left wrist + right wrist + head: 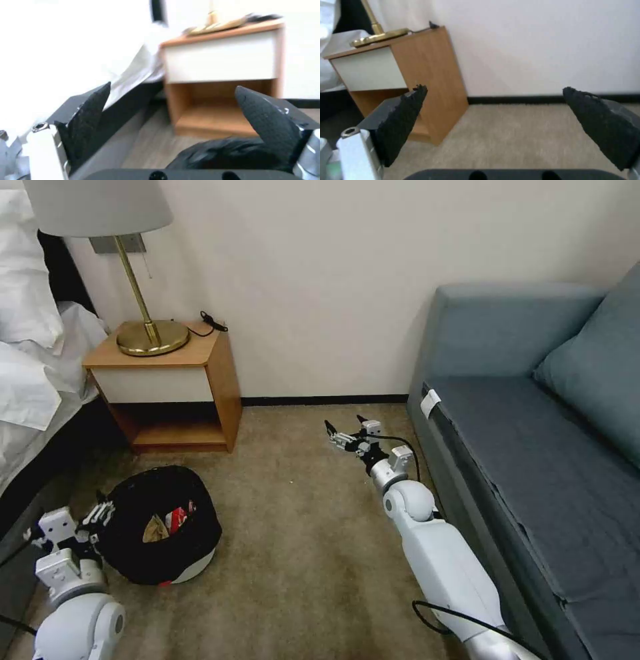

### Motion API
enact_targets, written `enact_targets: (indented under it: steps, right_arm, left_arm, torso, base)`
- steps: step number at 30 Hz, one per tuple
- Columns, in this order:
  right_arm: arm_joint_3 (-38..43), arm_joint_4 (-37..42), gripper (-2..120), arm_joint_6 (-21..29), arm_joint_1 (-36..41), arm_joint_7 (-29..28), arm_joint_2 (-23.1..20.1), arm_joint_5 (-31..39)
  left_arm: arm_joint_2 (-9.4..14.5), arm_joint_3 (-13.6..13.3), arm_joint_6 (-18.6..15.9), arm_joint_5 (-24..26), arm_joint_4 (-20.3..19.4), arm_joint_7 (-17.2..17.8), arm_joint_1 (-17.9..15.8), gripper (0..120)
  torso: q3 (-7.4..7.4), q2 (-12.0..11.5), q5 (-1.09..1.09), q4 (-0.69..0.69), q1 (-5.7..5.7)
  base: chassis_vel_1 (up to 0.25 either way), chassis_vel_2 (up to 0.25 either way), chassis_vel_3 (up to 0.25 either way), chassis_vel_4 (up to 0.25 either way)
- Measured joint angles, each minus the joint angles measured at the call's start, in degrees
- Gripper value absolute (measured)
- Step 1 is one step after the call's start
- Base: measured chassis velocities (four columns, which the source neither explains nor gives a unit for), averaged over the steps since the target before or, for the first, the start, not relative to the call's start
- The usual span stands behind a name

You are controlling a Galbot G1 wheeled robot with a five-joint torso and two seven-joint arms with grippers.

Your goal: Pick up the trash bin, then pick up the garbage on the floor and place it into the trash bin.

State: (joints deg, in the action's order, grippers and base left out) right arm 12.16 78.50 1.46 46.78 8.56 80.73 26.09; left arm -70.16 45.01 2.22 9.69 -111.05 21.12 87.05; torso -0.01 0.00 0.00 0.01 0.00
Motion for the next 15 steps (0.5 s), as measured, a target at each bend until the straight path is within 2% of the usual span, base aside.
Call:
enact_targets:
  steps: [1, 2, 3, 6, 8, 9, 10, 15]
  right_arm:
    - [0.0, 0.0, 100, 0.0, 0.0, 0.0, 0.0, 0.0]
    - [-0.2, 1.6, 100, 2.1, 2.0, -2.0, -0.2, 1.0]
    - [-0.5, 2.6, 100, 3.1, 3.1, -3.4, -0.4, 1.4]
    - [-0.7, 3.9, 100, 4.4, 4.4, -4.6, -0.8, 1.8]
    - [-0.9, 4.9, 100, 5.5, 5.5, -5.3, -1.3, 2.3]
    - [-0.9, 4.9, 100, 5.5, 5.5, -5.3, -1.3, 2.3]
    - [-1.1, 5.6, 100, 6.0, 6.3, -5.6, -1.6, 2.5]
    - [-0.7, 6.1, 100, 5.9, 7.5, -6.3, -1.4, 2.5]
  left_arm:
    - [0.0, 0.0, 0.0, 0.0, 0.0, 0.0, 0.0, 100]
    - [0.7, -1.6, 1.0, -1.4, -0.5, -2.1, 0.0, 100]
    - [1.0, -3.0, 1.2, -1.9, -0.6, -2.7, -0.5, 100]
    - [1.2, -4.8, 1.0, -2.3, -0.6, -2.8, -1.5, 100]
    - [1.8, -7.0, -0.2, -2.3, -0.7, -3.2, -2.3, 100]
    - [1.8, -7.0, -0.2, -2.3, -0.7, -3.2, -2.3, 100]
    - [2.1, -9.0, -0.6, -2.8, -0.4, -3.8, -3.1, 100]
    - [2.1, -12.7, 0.6, -4.7, 2.1, -6.0, -4.7, 100]
  torso:
    - [0.00, 0.0, 0.00, 0.00, 0.00]
    - [0.00, 0.0, 0.01, 0.00, 0.00]
    - [0.00, 0.0, 0.00, -0.01, 0.00]
    - [0.00, 0.0, 0.00, -0.01, 0.00]
    - [0.00, 0.0, 0.01, -0.02, 0.00]
    - [0.00, 0.0, 0.01, -0.02, 0.00]
    - [0.00, 0.0, 0.01, -0.01, 0.00]
    - [0.00, 0.0, 0.01, -0.01, 0.00]
  base:
    - [0.000, 0.000, 0.000, 0.000]
    - [0.000, 0.000, 0.000, 0.000]
    - [0.000, 0.000, 0.000, 0.000]
    - [0.000, 0.000, 0.000, 0.000]
    - [0.000, 0.000, 0.000, 0.000]
    - [0.000, 0.000, 0.000, 0.000]
    - [0.000, 0.000, 0.000, 0.000]
    - [0.000, 0.000, 0.000, 0.000]
